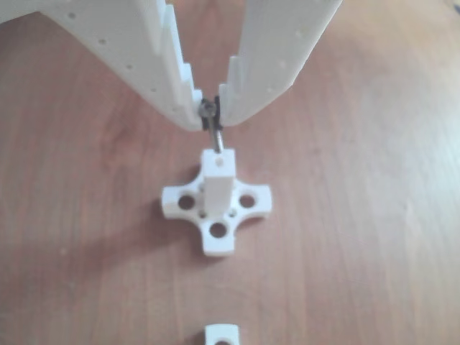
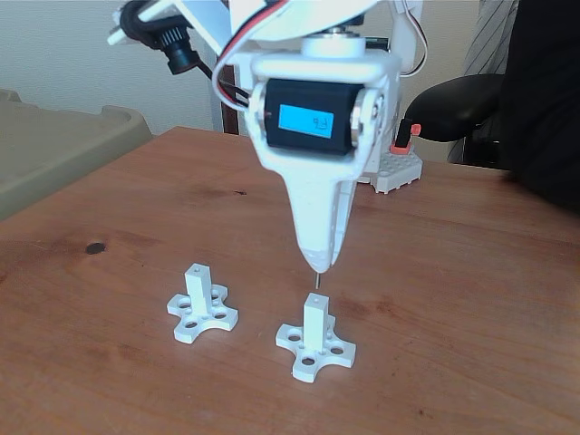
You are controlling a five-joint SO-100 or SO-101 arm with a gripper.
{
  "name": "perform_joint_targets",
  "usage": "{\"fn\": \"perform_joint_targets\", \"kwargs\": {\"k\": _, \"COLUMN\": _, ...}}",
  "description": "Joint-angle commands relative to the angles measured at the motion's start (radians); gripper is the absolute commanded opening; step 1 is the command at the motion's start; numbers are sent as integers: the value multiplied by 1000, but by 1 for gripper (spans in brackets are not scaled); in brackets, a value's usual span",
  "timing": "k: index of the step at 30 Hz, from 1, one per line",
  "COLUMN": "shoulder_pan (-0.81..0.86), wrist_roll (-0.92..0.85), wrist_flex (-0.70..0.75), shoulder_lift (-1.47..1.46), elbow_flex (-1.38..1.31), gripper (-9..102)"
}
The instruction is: Grab the screw and set it in the hole.
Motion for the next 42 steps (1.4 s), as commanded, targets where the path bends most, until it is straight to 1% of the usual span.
{"fn": "perform_joint_targets", "kwargs": {"k": 1, "shoulder_pan": -9, "wrist_roll": 8, "wrist_flex": -20, "shoulder_lift": 52, "elbow_flex": -21, "gripper": -4}}
{"fn": "perform_joint_targets", "kwargs": {"k": 42, "shoulder_pan": -2, "wrist_roll": 2, "wrist_flex": -29, "shoulder_lift": 14, "elbow_flex": -20, "gripper": -4}}
